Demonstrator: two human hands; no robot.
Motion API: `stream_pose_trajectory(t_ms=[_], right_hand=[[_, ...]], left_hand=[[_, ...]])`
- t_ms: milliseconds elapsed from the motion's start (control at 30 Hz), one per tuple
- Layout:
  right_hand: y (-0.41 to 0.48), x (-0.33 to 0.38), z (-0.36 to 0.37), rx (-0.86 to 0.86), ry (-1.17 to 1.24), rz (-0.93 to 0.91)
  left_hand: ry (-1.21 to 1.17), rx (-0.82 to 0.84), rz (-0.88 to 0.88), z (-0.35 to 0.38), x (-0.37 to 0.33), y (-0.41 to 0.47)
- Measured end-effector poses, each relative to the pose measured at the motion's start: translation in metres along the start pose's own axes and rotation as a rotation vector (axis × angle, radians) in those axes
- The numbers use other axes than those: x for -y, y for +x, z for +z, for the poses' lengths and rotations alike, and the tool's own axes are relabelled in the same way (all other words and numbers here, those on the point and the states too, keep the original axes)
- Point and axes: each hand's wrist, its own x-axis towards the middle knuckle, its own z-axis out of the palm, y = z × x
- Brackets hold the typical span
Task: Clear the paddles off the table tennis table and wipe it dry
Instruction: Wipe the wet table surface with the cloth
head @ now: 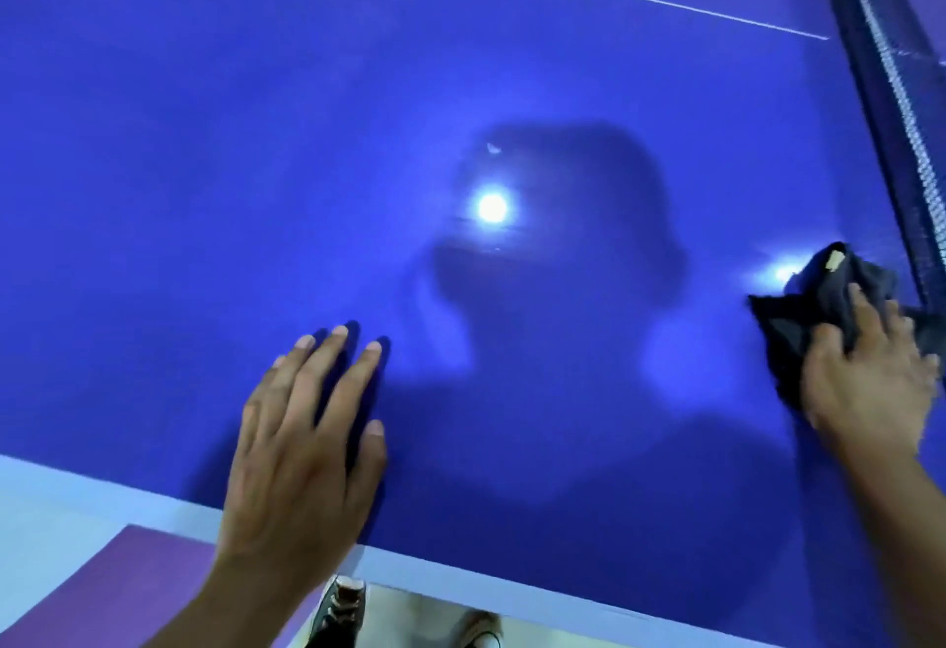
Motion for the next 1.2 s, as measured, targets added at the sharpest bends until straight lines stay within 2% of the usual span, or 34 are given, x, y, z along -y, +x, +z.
stream_pose_trajectory(t_ms=[67,133,300,400,500,667,733,900,1067,1200], right_hand=[[-0.005,0.022,0.006,-0.002,-0.013,0.015],[-0.011,0.052,0.012,0.023,-0.027,-0.03],[-0.025,0.153,0.041,0.094,-0.006,-0.201],[-0.028,0.225,0.068,0.094,-0.013,-0.334],[-0.042,0.297,0.086,0.123,-0.002,-0.505],[-0.098,0.379,0.103,0.268,0.008,-0.967],[-0.118,0.387,0.107,0.315,0.039,-1.029],[-0.138,0.375,0.104,0.345,0.06,-1.034],[-0.149,0.314,0.083,0.39,0.088,-1.186],[-0.131,0.235,0.06,0.363,0.109,-1.035]], left_hand=[[0.025,-0.038,-0.113,-0.012,0.04,0.002],[-0.01,-0.049,-0.151,-0.019,0.066,0.001],[-0.004,-0.054,0.0,-0.012,0.074,-0.015],[-0.004,-0.086,0.001,-0.01,0.08,-0.011],[0.03,-0.107,0.015,-0.004,0.083,-0.013],[0.028,-0.172,0.004,-0.003,0.082,-0.01],[0.047,-0.17,0.001,-0.003,0.082,-0.009],[0.024,-0.121,-0.041,-0.011,0.064,-0.004],[-0.017,-0.023,0.113,-0.003,0.02,-0.007],[-0.064,0.023,0.241,0.014,-0.028,-0.023]])
